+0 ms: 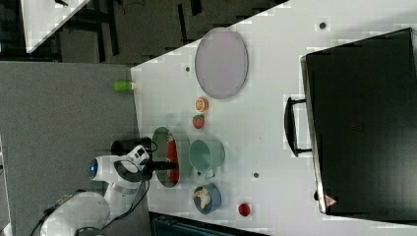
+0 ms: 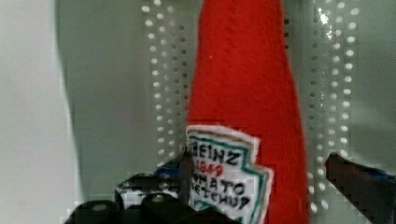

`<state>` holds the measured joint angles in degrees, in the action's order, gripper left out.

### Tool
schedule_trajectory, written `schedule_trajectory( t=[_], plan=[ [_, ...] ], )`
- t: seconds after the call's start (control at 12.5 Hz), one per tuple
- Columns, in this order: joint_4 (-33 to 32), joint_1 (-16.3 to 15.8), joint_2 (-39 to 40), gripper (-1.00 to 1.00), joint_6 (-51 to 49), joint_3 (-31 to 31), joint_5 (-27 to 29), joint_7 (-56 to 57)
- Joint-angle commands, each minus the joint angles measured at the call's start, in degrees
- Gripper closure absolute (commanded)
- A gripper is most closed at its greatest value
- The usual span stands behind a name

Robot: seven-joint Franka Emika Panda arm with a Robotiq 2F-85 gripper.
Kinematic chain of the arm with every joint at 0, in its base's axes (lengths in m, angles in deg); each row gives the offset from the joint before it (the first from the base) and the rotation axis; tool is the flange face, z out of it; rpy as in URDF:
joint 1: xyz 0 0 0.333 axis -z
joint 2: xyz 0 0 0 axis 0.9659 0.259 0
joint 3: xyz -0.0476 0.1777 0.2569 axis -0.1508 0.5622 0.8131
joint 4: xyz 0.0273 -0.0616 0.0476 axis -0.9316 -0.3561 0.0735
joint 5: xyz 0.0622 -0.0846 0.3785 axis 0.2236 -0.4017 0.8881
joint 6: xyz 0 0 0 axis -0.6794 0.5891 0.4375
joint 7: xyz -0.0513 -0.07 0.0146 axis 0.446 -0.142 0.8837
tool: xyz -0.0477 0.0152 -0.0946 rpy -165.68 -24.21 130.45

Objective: Pick ketchup from strainer and place it on the table

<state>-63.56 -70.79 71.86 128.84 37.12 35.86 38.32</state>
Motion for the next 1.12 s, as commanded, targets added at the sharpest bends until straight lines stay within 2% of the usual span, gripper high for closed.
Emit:
schedule_trajectory(
  t=[0.08,0.16,0.4,0.56,0.72,0.96,1.12],
  plan=[
    [1.4,-1.3,0.6,-0.43,-0.7,-0.8,-1.5,-4.1],
    [1.6,-1.2,0.5,-0.20,-0.3,-0.7,-1.5,-4.1],
    [1.7,-0.7,-1.8,-0.18,-1.4,0.7,-1.2,-4.1],
    [1.7,0.8,-5.4,-0.18,-5.1,3.5,0.4,-4.1],
    [3.0,2.9,-9.9,-0.18,-9.4,6.9,5.7,-4.1],
    [7.3,5.8,-15.6,-0.18,-14.1,10.3,17.4,-3.9],
    [11.7,7.0,-17.6,-0.18,-18.6,10.2,20.1,-2.6]
  ],
)
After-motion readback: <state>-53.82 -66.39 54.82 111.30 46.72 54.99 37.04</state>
